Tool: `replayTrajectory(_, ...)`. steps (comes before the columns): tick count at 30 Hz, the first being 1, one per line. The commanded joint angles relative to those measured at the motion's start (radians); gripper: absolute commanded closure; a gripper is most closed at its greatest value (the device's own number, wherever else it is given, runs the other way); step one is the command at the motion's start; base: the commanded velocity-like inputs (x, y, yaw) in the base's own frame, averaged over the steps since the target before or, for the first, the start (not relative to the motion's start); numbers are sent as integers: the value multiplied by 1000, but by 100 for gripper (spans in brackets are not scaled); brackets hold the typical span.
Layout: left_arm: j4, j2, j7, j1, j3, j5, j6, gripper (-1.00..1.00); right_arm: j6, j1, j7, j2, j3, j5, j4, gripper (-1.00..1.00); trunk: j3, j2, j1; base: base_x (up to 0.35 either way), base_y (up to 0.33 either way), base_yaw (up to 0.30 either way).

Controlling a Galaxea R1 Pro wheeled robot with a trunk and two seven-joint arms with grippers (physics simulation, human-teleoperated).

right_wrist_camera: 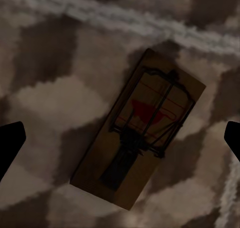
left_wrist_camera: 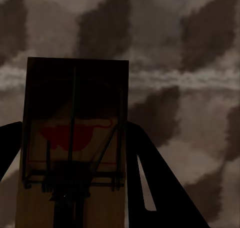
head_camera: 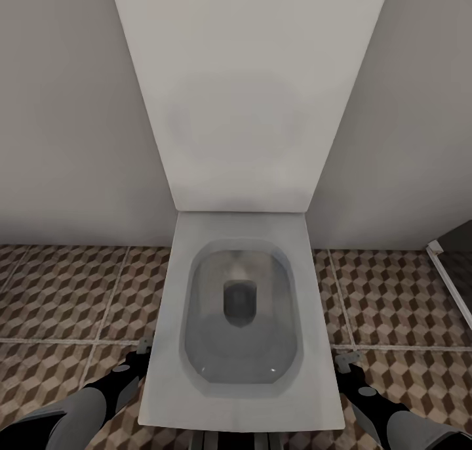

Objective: Take the four mousetraps from the cabinet in the bathroom and place them on the bathroom floor. Make sure all four end up on the same floor surface, and ensure that at least two of them are either under or directly next to the same bathroom sink.

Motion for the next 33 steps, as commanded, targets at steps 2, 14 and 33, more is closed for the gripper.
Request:
replayTrajectory(2,1,0,-2,0,9,-13,-3,100,-3,0,0,0,9,-10,0,-100,-1,0,0,0,0,0)
replayTrajectory(14,12,1,-2,0,9,-11,6,100,-3,0,0,-1,9,-10,0,-100,-1,0,0,0,0,0)
replayTrajectory(33,19,4,0,8,9,-10,5,100,-3,0,0,-1,9,-10,0,-100,-1,0,0,0,0,0)
